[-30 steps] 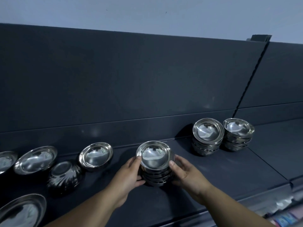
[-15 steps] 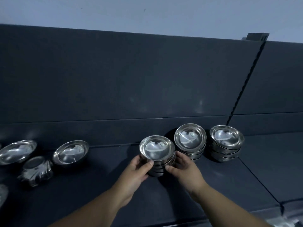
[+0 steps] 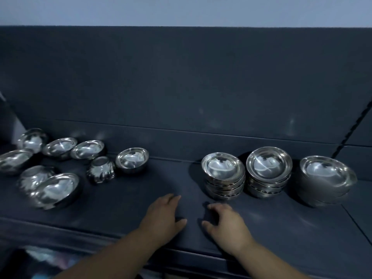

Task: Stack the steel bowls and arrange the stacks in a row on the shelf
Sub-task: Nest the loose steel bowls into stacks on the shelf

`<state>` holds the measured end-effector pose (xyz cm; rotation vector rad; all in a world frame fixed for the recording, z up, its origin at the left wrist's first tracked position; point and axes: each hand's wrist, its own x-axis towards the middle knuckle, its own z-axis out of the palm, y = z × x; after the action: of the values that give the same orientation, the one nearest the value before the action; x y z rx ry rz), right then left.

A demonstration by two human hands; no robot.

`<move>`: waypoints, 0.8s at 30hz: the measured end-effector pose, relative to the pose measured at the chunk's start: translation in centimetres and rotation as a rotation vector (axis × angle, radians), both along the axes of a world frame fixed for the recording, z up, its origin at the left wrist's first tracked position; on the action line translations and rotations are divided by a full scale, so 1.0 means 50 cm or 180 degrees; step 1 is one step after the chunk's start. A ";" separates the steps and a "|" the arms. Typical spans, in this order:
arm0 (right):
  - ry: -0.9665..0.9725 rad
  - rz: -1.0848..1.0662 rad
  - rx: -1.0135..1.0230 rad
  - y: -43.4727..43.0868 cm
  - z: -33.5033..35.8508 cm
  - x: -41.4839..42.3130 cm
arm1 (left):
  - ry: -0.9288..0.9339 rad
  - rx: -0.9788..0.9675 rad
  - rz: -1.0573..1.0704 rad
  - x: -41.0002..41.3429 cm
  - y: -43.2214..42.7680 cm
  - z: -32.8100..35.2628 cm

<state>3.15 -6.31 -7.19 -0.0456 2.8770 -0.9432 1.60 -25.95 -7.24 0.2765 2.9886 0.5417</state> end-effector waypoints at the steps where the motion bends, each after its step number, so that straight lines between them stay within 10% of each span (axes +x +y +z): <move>1: 0.0051 0.0167 0.0083 -0.022 0.001 -0.001 | 0.0117 -0.0255 0.0006 0.006 -0.020 0.004; 13: 0.0323 0.0881 0.0351 -0.375 0.044 -0.047 | 0.0745 -0.0500 0.0788 0.064 -0.415 0.065; 24: 0.0385 0.0426 0.0153 -0.682 0.046 -0.108 | 0.0253 0.1045 0.1217 0.040 -0.751 0.040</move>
<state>-2.25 -40.38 -4.89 -0.2971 2.9600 -0.8752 3.61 -63.49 -5.24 -0.2682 3.0268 1.0843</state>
